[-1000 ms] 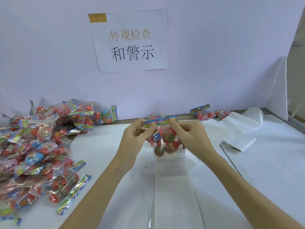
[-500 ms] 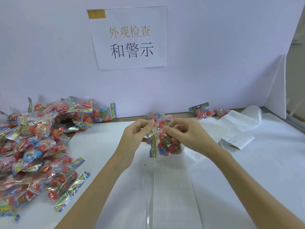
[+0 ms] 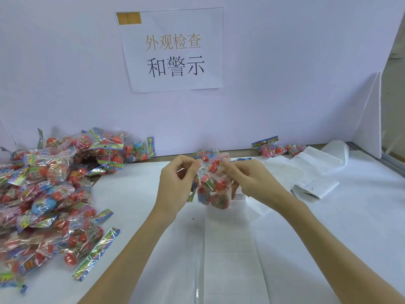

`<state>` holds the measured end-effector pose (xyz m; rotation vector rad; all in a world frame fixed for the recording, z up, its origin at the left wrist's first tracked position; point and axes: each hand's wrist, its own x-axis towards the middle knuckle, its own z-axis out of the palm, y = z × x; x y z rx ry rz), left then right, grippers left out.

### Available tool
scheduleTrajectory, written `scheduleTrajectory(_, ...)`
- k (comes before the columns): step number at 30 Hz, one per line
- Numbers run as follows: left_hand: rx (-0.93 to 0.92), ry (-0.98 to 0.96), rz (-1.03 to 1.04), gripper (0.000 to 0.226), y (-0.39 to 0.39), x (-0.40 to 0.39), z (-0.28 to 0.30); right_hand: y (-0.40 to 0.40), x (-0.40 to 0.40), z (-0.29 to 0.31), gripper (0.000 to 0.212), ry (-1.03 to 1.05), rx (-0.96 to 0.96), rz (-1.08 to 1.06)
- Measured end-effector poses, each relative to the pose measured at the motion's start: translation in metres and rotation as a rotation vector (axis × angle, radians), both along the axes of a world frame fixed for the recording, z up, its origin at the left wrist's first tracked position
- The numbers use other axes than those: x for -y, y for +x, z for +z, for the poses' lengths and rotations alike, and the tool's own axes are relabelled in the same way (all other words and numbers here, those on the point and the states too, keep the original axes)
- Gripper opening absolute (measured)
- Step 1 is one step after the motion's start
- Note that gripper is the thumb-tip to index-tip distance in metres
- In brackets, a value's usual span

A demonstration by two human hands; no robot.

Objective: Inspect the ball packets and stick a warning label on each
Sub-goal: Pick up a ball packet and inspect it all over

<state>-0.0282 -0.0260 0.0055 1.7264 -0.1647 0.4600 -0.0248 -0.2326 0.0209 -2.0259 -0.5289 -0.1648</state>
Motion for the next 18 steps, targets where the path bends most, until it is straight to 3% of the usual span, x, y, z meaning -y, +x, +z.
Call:
scheduleTrajectory(2,0.008,-0.003,0.011,0.014,0.0006,-0.001,0.0004,-0.0011,0.0005,-0.0005,0.048,-0.047,0.017,0.056)
scheduleTrajectory(7,-0.004,-0.041,0.043,0.014,0.002,-0.0009,0.0013,-0.0012,0.0013,0.0017,0.056,0.015,-0.021,0.073)
scheduleTrajectory(10,-0.008,-0.033,0.053,0.013,0.0014,-0.0012,0.0015,-0.0034,-0.0001,0.0016,0.024,-0.121,0.05,0.102)
scheduleTrajectory(14,-0.064,-0.038,0.018,0.015,-0.0014,0.0003,0.0034,-0.0029,-0.0041,-0.0009,0.026,-0.064,0.038,0.049)
scheduleTrajectory(18,-0.215,-0.064,-0.176,0.027,-0.0046,0.0023,0.0066,-0.0026,0.0006,0.0024,0.029,0.044,0.0,-0.013)
